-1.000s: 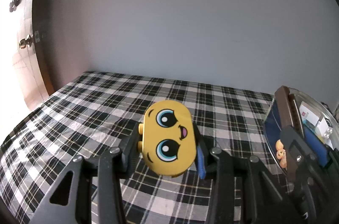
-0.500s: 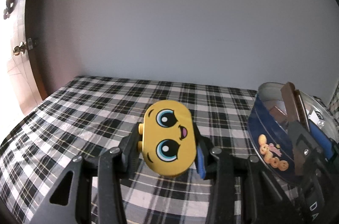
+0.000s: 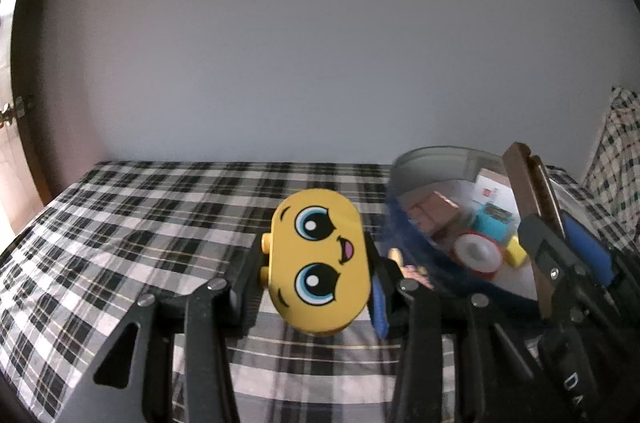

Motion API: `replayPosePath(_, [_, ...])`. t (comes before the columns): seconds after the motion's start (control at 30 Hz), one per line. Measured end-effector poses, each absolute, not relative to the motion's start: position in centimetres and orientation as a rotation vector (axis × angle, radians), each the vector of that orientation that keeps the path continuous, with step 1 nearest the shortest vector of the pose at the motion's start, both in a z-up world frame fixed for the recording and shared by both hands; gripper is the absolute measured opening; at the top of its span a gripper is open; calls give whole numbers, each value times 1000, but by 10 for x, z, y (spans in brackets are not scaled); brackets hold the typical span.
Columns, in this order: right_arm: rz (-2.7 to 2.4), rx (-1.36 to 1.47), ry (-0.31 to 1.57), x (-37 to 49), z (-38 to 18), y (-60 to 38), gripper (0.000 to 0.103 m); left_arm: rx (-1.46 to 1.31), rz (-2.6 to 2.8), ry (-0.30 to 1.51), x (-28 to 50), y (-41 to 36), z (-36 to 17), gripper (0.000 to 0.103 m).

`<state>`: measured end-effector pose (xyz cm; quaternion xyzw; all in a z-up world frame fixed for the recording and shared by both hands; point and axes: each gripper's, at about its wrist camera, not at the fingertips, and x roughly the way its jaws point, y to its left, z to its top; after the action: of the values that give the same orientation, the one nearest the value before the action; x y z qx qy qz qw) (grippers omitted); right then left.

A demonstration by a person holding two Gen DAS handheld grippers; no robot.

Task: Organize rigid objects
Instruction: 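Lift and carry the yellow brick and brown comb over the tin with both tools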

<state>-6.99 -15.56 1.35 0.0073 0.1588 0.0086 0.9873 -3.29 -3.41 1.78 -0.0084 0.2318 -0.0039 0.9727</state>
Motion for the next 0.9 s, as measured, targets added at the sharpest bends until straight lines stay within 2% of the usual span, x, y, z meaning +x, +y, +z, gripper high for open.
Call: replayPosePath(0.9, [-127, 26, 284, -77, 18, -238, 28, 41, -173, 408, -30, -121, 25, 42])
